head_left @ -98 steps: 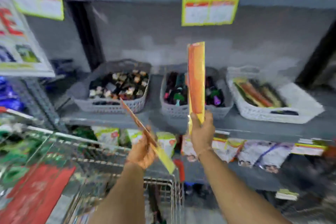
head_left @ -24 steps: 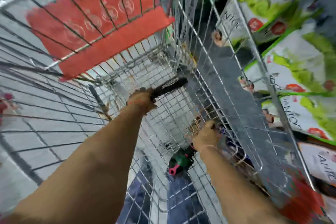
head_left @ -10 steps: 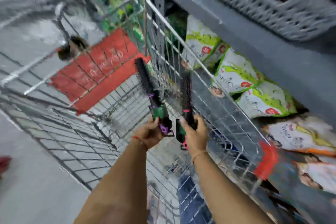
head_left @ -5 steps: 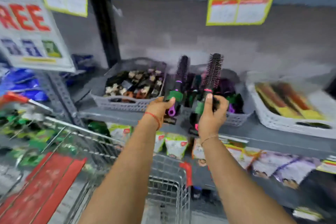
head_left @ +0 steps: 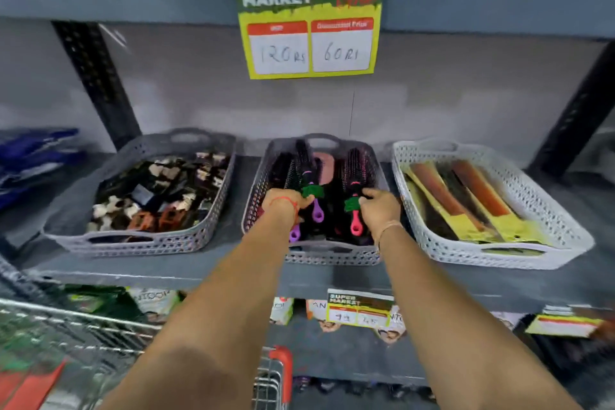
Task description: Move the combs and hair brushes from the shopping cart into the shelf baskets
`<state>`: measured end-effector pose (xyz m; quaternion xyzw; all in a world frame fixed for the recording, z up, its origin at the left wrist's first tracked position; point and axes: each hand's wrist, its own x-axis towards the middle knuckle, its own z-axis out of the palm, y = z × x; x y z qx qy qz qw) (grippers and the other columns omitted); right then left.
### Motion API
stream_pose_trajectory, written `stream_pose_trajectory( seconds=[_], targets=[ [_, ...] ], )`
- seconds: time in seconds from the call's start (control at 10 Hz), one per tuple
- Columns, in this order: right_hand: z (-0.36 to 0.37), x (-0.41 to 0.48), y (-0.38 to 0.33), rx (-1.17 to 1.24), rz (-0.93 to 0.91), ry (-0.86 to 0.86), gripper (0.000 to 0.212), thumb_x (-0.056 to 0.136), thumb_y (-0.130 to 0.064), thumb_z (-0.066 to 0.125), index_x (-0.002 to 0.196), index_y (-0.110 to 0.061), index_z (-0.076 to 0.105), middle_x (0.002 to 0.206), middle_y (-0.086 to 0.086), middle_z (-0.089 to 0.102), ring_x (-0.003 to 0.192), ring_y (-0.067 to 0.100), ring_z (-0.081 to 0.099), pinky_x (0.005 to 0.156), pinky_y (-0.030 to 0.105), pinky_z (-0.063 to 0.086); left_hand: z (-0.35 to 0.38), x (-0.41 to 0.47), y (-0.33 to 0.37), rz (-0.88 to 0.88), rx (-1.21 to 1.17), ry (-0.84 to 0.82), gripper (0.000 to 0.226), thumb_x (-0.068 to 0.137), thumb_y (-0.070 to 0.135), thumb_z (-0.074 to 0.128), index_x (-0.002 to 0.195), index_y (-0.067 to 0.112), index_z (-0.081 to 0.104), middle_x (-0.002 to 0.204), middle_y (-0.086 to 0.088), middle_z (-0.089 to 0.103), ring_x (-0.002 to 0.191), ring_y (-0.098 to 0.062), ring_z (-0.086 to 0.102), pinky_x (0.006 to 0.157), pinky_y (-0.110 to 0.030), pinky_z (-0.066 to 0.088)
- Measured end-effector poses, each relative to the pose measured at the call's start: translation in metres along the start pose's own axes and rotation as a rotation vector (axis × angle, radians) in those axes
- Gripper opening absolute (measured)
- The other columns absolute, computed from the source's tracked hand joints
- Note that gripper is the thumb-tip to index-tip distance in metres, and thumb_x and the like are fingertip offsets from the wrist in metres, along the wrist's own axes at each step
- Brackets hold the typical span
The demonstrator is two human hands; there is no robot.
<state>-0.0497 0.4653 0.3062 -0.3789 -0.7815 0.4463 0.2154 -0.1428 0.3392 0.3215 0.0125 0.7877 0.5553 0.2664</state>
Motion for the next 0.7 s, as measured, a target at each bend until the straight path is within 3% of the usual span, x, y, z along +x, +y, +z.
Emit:
stream_pose_trajectory(
  seconds=[0.1, 0.2, 0.3, 0.4, 0.5, 0.6, 0.7],
  targets=[
    [0.004, 0.003, 0.003, -0.036, 0.012, -0.017, 0.031, 0.085, -0.009, 0.057, 0.116, -0.005, 0.061, 0.127, 0.016, 0.060, 0.117, 0.029, 0.054, 0.098, 0.026, 0.039, 0.001, 0.010, 0.000, -0.101, 0.146, 0.010, 0.032, 0.069, 0.005, 0.079, 0.060, 0.003, 0.048, 0.030, -0.011, 0.059, 0.034, -0.016, 0.056, 0.060, -0.037, 0.061],
    [0.007, 0.003, 0.003, -0.109, -0.006, -0.051, 0.031, 0.083, -0.008, 0.060, 0.114, -0.005, 0.062, 0.125, 0.016, 0.061, 0.116, 0.030, 0.055, 0.102, 0.031, 0.040, -0.003, 0.007, 0.013, -0.129, 0.397, -0.019, 0.039, 0.069, 0.014, 0.081, 0.055, 0.003, 0.045, 0.015, -0.004, 0.043, 0.014, -0.012, 0.043, 0.031, -0.019, 0.047],
    [0.010, 0.007, 0.007, -0.171, -0.015, -0.058, 0.030, 0.083, -0.011, 0.061, 0.113, -0.008, 0.063, 0.125, 0.016, 0.060, 0.116, 0.030, 0.055, 0.103, 0.030, 0.039, -0.007, 0.010, 0.016, -0.091, 0.620, 0.001, 0.036, 0.070, 0.029, 0.080, 0.057, 0.008, 0.053, 0.023, -0.002, 0.054, 0.012, -0.005, 0.041, 0.059, -0.019, 0.051],
    [0.010, 0.007, 0.007, -0.151, -0.018, -0.073, 0.031, 0.084, -0.009, 0.060, 0.115, -0.005, 0.061, 0.126, 0.017, 0.060, 0.116, 0.031, 0.054, 0.102, 0.030, 0.038, -0.010, 0.007, 0.011, -0.077, 0.620, 0.008, 0.036, 0.069, 0.034, 0.079, 0.080, 0.005, 0.063, 0.019, 0.002, 0.051, 0.017, 0.000, 0.047, 0.047, -0.011, 0.049],
    [0.010, 0.003, 0.006, -0.134, -0.032, -0.055, 0.033, 0.085, -0.009, 0.058, 0.117, -0.004, 0.059, 0.127, 0.018, 0.058, 0.116, 0.032, 0.053, 0.103, 0.032, 0.040, -0.008, -0.002, 0.004, -0.021, 0.580, 0.090, 0.040, 0.065, 0.038, 0.081, 0.078, 0.006, 0.060, 0.024, 0.004, 0.054, 0.023, -0.001, 0.053, 0.032, -0.010, 0.042],
    [0.000, -0.011, -0.008, -0.084, -0.050, 0.022, 0.031, 0.088, -0.012, 0.054, 0.118, -0.004, 0.057, 0.129, 0.018, 0.053, 0.111, 0.033, 0.055, 0.096, 0.031, 0.042, -0.006, -0.019, -0.006, 0.158, 0.624, 0.285, 0.051, 0.070, 0.043, 0.075, 0.096, 0.001, 0.065, 0.085, -0.014, 0.072, 0.084, -0.024, 0.070, 0.074, -0.031, 0.054],
    [-0.010, -0.047, -0.008, -0.150, -0.194, 0.104, 0.030, 0.092, -0.018, 0.047, 0.118, -0.006, 0.056, 0.126, 0.020, 0.053, 0.111, 0.034, 0.054, 0.094, 0.035, 0.043, -0.012, -0.050, -0.026, 0.270, 0.576, 0.373, 0.047, 0.086, 0.038, 0.059, 0.109, -0.003, 0.061, 0.118, -0.026, 0.061, 0.111, -0.039, 0.057, 0.093, -0.039, 0.047]
  ],
)
